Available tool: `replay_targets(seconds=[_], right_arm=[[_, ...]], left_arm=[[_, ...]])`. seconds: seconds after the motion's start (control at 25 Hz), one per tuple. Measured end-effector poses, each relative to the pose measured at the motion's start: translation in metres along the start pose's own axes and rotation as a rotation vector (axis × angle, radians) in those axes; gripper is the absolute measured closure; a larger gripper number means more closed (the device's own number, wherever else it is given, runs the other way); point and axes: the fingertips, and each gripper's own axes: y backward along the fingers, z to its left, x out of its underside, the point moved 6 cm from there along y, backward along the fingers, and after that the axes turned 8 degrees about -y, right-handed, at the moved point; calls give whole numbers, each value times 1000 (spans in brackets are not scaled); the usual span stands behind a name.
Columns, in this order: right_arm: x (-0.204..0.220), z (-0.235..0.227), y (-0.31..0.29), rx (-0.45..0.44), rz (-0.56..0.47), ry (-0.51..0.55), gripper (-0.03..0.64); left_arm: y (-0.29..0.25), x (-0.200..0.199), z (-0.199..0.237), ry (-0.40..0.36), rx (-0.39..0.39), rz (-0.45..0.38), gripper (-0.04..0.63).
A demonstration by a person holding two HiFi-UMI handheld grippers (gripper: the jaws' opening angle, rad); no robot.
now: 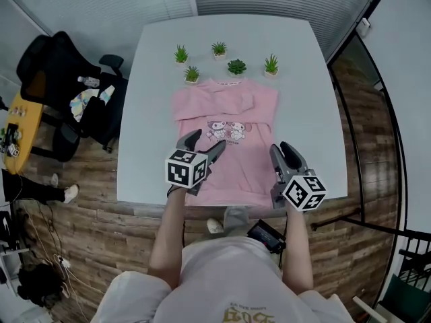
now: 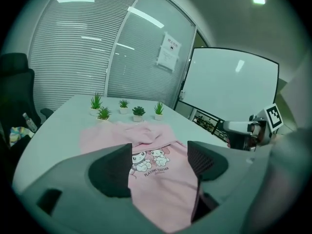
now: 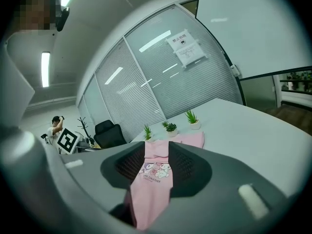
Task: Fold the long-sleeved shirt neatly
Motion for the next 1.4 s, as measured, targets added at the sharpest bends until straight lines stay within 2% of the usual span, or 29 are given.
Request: replay_targets(seconds=[0.16, 0.44, 0.6, 0.76, 0.92, 1.2, 1.4], right_arm=[[12, 10, 17, 4, -1, 8, 471], [35, 23, 41, 17, 26, 32, 469], [50, 23, 48, 25, 56, 55, 469], [72, 13, 51, 48, 101, 47, 468], [92, 9, 54, 62, 148, 49, 465], [129, -13, 67, 101, 238, 65, 463], [146, -13, 74, 86, 294, 90, 463]], left_arm=[[25, 12, 2, 30, -32, -42, 232], [54, 35, -7, 27, -18, -59, 230], [65, 49, -10, 31, -26, -42, 232], [76, 62, -7, 100, -29, -62, 244], [84, 82, -7, 91, -24, -15, 256], [94, 130, -7, 124, 46, 90, 262], [100, 155, -24, 77, 111, 156, 279]])
